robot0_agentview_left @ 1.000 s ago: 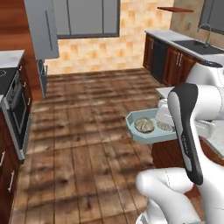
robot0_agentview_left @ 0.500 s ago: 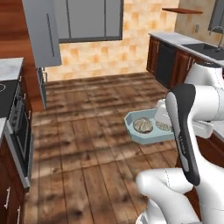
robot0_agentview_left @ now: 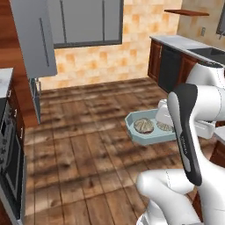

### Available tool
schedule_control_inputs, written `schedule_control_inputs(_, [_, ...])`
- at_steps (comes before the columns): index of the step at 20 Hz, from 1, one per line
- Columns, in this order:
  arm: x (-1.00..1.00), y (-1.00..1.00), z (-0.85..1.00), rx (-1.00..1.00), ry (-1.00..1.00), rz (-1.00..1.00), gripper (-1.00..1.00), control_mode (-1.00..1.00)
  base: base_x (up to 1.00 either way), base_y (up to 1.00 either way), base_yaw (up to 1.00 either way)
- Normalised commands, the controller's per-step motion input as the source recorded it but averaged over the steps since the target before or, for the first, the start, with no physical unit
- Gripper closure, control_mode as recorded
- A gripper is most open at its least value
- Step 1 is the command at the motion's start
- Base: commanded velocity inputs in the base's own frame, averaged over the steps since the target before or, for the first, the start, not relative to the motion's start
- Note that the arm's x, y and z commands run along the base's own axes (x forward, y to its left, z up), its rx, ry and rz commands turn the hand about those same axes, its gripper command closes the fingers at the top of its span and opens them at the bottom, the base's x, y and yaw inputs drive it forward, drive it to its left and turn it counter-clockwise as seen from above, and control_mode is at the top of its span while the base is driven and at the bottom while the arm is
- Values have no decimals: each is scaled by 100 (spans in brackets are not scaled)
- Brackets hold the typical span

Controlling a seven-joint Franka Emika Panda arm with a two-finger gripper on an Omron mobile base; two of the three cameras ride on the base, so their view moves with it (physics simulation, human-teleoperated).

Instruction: Place two dumplings into each of the tupperware containers and then place the containers in the fridge.

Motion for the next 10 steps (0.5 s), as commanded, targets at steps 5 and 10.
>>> schedule_control_inputs(5, [0,0,0,0,0,0,100,100,100,22,-9])
schedule_control_inputs(10, [0,0,0,0,0,0,100,100,100,6,-3])
